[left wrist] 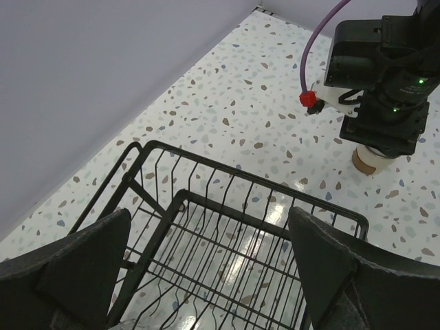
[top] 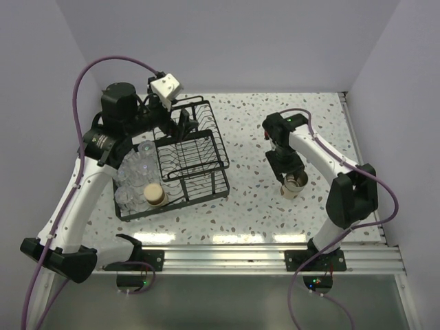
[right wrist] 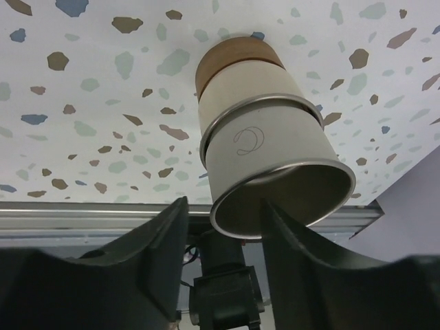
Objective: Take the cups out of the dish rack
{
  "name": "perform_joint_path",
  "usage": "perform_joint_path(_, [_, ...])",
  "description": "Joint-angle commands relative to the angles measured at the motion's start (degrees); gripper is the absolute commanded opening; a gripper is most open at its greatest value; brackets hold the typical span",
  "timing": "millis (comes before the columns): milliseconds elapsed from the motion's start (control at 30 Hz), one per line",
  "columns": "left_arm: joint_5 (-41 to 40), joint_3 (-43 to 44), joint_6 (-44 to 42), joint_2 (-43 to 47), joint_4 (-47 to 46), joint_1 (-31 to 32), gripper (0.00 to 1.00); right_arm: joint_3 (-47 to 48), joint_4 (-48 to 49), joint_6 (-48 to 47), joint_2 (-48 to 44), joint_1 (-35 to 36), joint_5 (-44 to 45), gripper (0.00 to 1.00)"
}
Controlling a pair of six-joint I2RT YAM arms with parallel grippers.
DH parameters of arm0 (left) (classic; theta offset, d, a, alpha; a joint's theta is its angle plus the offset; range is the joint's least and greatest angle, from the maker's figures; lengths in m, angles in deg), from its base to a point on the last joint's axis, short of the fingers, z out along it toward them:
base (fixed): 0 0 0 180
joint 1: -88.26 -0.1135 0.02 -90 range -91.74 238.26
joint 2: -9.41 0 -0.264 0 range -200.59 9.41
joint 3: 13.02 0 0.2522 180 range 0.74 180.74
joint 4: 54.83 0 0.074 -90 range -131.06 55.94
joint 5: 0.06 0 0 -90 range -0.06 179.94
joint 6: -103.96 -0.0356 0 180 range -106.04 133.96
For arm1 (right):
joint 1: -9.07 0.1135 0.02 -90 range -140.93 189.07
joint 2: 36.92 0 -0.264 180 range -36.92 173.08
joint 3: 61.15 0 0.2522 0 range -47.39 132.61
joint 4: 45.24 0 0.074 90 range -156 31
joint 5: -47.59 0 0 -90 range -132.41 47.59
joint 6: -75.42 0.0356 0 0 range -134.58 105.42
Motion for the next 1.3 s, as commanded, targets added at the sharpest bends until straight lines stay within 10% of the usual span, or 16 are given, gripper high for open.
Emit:
perform_joint_path(0, [-2.4,0.6,-1.4,1.1,1.4,0.0,1.0,1.7,-0.9,-1.3,-1.4,-0.2,-0.2,0.53])
perform_joint_path(267, [-15.7,-0.3,-7.2,5.2,11.8,-1.6,1.0,4.3,3.4,-1.3,-8.1,-0.2,-4.4,0.71])
perform_joint_path(633, [-6.4,-5.2,-22.6,10.3,28.4,-29.1,0.87,4.0,8.1,-3.0,-15.7,-0.2,-6.9,0.76])
perform_joint_path(1067, [3.8,-38.9,-44.4,21.2,18.4,-29.3,0.92,2.4,9.4,-2.8,-21.6,-0.2,-5.9,0.78])
perform_joint_path(1267, [17.5,-40.4,-55.0,20.7,21.3,-29.4,0.95,2.3,9.1,-2.9,-21.8,-0.1,-6.3,0.79])
